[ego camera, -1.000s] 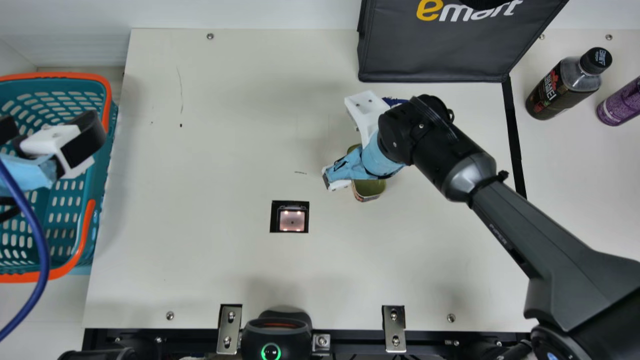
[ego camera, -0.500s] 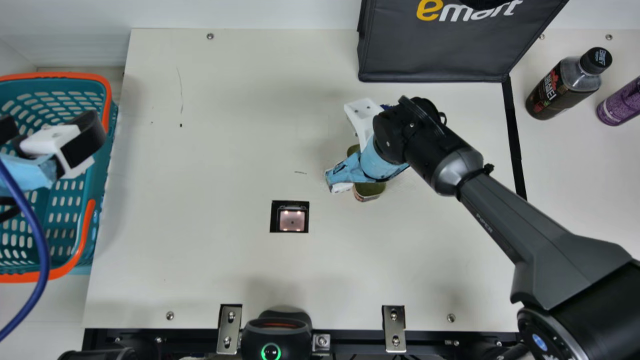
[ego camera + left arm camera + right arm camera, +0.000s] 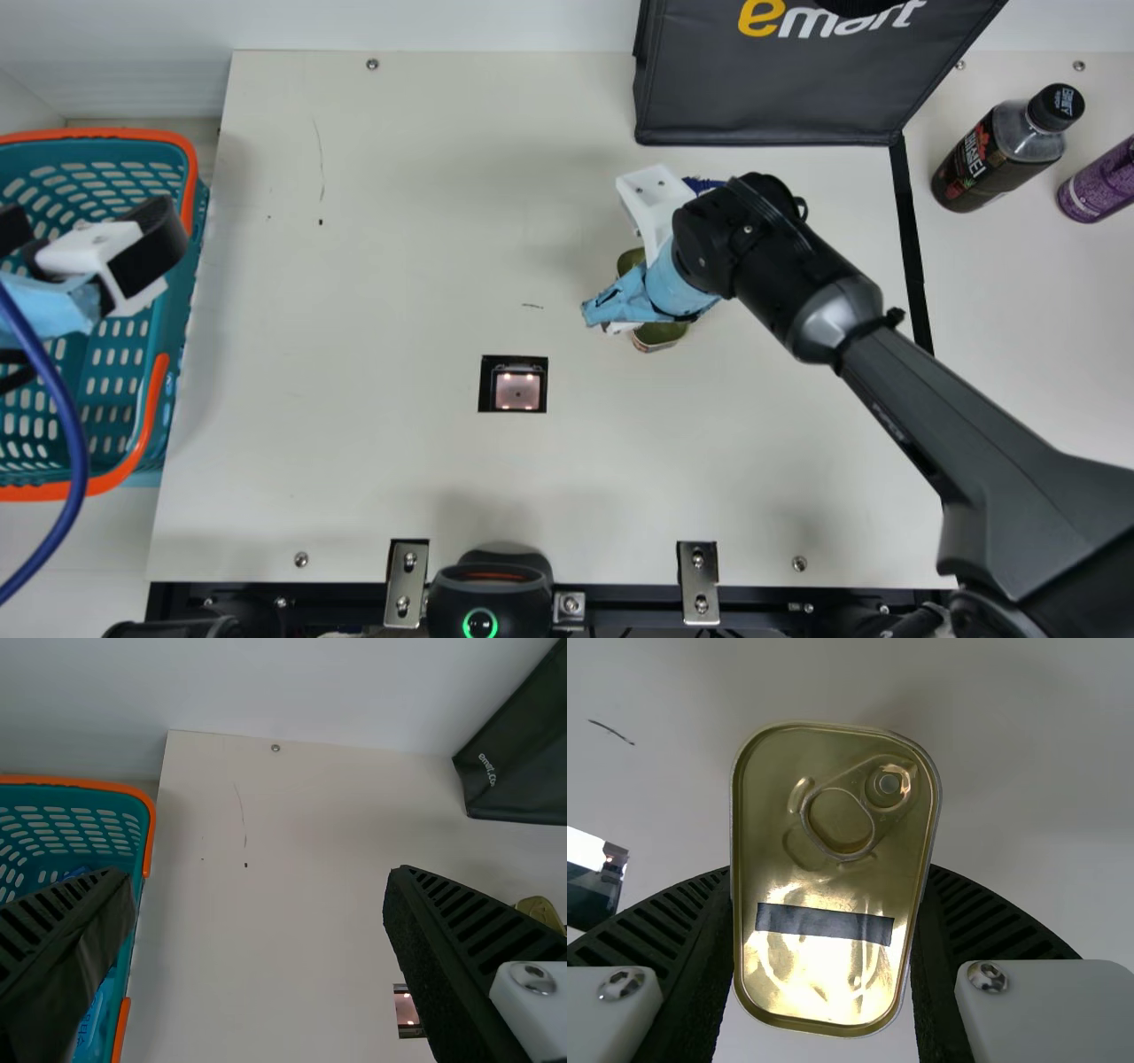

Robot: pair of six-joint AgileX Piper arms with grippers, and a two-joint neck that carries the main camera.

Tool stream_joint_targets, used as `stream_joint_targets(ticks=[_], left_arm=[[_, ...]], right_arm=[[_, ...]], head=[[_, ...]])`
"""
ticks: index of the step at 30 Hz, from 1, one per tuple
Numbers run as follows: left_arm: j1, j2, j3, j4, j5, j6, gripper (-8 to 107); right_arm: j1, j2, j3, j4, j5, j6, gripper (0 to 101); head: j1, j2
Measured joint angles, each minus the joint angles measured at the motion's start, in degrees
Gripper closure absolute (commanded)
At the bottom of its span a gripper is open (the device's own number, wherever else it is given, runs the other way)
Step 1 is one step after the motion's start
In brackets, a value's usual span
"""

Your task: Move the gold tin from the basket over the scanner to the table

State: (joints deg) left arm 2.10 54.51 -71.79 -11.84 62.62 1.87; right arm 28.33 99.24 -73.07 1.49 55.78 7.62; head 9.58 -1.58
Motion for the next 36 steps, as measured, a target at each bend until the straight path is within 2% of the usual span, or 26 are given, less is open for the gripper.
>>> stream_joint_targets(ticks=[6,12,19,27,36], left_arm=[[0.0,0.0,0.0,0.0,0.0,0.0,9],[0.0,0.0,0.0,0.0,0.0,0.0,9],[0.0,0.0,0.0,0.0,0.0,0.0,9],[0.0,0.0,0.0,0.0,0.0,0.0,9],[0.0,0.0,0.0,0.0,0.0,0.0,9]], right_arm=[[-0.6,-2.8,0.0,0.1,1.1,-0.9,101],[-5.5,-5.1,1.5,2.3,1.3,-4.4,101],[-15.5,-9.1,5.2,7.2,1.0,-12.6,101],[-30.1,-11.6,8.8,12.8,1.9,-24.5,101],[-45.7,-11.3,9.5,13.1,2.6,-33.0,101]], head=[[0.1,-3.3],[0.0,-10.7],[0.1,-19.5],[0.1,-19.9],[0.0,-19.9]])
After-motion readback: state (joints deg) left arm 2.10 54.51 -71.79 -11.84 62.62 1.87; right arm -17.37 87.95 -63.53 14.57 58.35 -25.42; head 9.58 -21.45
